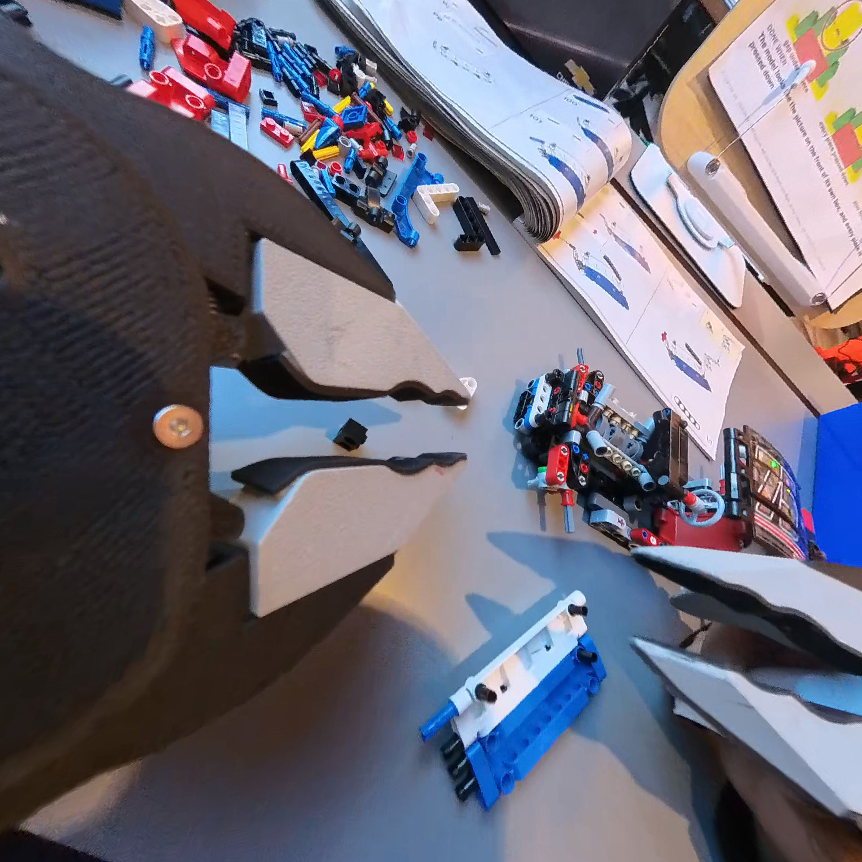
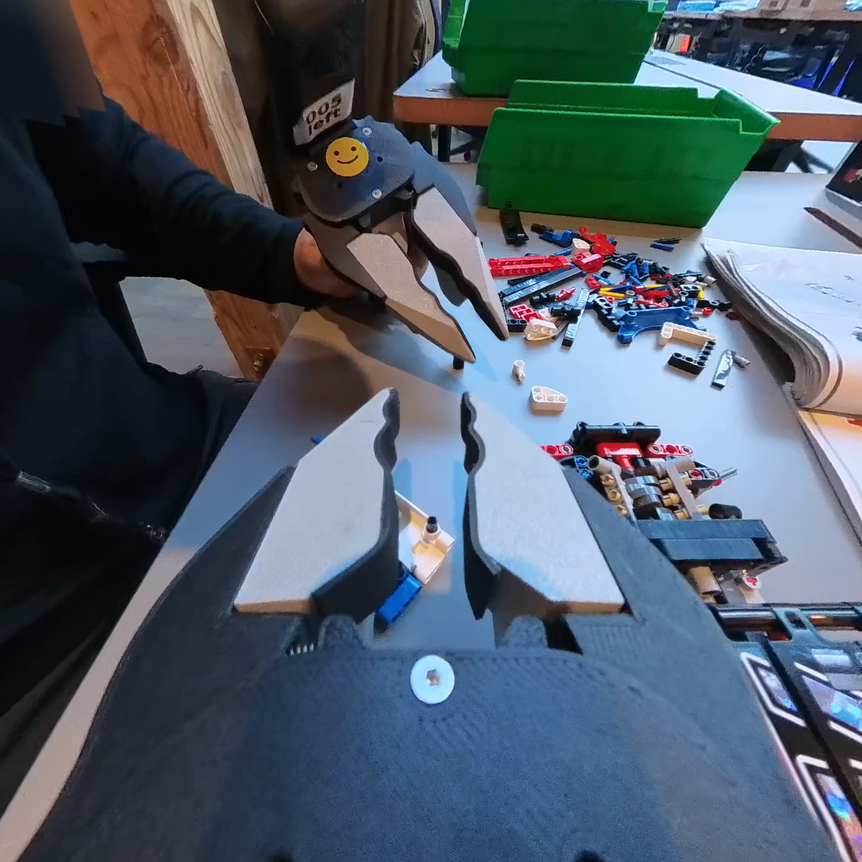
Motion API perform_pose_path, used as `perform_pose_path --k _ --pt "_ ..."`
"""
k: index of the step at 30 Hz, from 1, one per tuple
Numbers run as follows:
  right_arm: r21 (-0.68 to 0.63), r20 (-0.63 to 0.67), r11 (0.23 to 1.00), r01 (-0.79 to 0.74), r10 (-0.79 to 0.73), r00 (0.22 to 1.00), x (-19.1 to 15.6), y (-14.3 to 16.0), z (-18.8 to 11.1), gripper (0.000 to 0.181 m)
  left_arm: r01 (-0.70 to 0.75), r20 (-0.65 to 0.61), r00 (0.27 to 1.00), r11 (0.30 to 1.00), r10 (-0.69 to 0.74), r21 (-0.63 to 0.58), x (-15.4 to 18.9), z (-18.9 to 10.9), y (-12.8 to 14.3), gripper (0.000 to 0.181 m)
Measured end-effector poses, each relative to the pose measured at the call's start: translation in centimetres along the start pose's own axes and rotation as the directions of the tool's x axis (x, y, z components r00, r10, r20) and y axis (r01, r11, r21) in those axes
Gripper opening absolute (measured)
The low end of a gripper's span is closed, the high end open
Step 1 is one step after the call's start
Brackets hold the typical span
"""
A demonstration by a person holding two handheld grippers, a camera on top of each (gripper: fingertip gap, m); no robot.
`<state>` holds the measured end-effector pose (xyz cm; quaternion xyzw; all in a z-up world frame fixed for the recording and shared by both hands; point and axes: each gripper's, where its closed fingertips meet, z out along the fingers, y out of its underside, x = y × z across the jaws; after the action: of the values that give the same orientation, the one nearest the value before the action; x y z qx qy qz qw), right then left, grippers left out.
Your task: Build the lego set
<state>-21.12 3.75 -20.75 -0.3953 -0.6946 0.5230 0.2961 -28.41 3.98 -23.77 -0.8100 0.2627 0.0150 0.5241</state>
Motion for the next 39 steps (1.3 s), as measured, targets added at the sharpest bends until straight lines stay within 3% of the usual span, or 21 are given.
perform_pose_path --k 13,21,28,39 --pt "0.089 -0.072 0.994 0.069 -0.063 0.995 1.8 -1.3 0.2 0.022 0.089 -0.072 0.994 0.994 -0.084 0.068 0.0 -0.6 -0.8 0.017" --pt "0.108 0.013 0.994 0.021 -0.023 1.0 0.8 -1.1 0.0 0.024 0.122 -0.085 0.99 0.99 -0.115 0.077 -0.2 -0.7 -0.9 0.019" --pt "0.135 0.013 0.991 -0.02 0.018 1.0 1.2 -1.2 -1.1 0.023 0.173 -0.116 0.98 0.982 -0.164 0.079 -0.4 -0.7 -0.9 0.019" --pt "0.17 0.011 0.985 -0.018 0.016 1.0 1.1 -2.1 -0.9 0.02 0.129 -0.093 0.988 0.99 -0.124 0.052 -0.1 -0.4 -0.6 0.021"
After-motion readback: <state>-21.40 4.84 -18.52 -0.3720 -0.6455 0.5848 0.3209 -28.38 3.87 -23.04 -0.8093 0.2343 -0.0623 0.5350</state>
